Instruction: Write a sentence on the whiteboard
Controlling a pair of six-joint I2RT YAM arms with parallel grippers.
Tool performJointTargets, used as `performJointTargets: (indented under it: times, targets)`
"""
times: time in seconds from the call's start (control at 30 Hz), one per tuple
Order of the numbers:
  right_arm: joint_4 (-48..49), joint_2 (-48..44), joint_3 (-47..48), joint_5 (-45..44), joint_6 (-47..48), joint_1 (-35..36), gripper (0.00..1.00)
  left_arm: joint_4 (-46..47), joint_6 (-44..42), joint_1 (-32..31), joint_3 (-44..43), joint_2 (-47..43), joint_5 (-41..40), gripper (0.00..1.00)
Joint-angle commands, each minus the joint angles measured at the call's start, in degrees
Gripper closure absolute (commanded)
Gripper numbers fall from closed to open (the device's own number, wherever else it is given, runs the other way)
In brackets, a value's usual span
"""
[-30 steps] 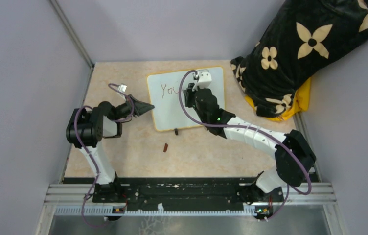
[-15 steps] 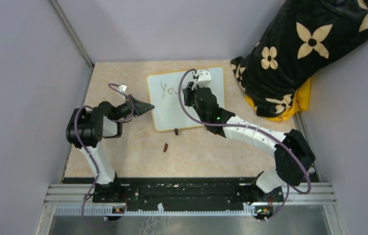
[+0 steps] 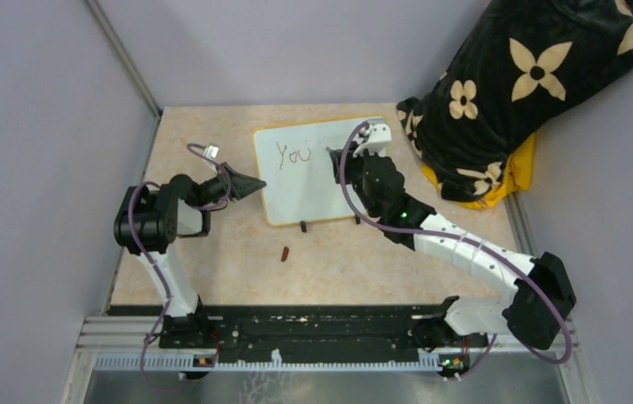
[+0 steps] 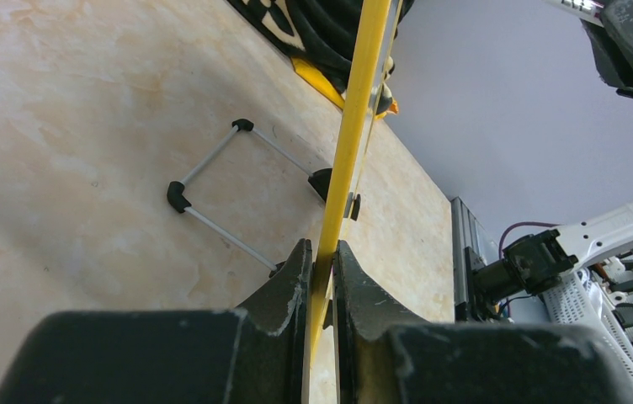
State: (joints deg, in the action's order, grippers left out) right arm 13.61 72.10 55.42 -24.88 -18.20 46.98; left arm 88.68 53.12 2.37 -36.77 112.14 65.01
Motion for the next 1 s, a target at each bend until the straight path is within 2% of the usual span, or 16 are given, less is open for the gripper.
performJointTargets:
  times: [0.0, 0.13, 0.47, 0.97]
  targets:
    - [0.4, -3.0, -2.1, -2.2, 0.4, -2.3, 1.00, 13.9, 0.0, -0.7, 0.9, 1.2, 0.0, 1.00]
    - [-0.1, -3.6, -3.9, -1.7, -0.9, -3.9, 1.00, 13.9, -0.1, -0.7, 0.9, 1.5, -0.1, 1.00]
    - [5.7, -4.5, -7.1, 2.0, 0.1, -3.9, 1.00, 13.9, 0.0, -0.7, 0.8, 1.2, -0.1, 1.00]
    - [6.8, 1.3, -1.0, 1.7, 2.5, -2.1, 1.00, 13.9, 0.0, -0.8, 0.7, 0.9, -0.1, 1.00]
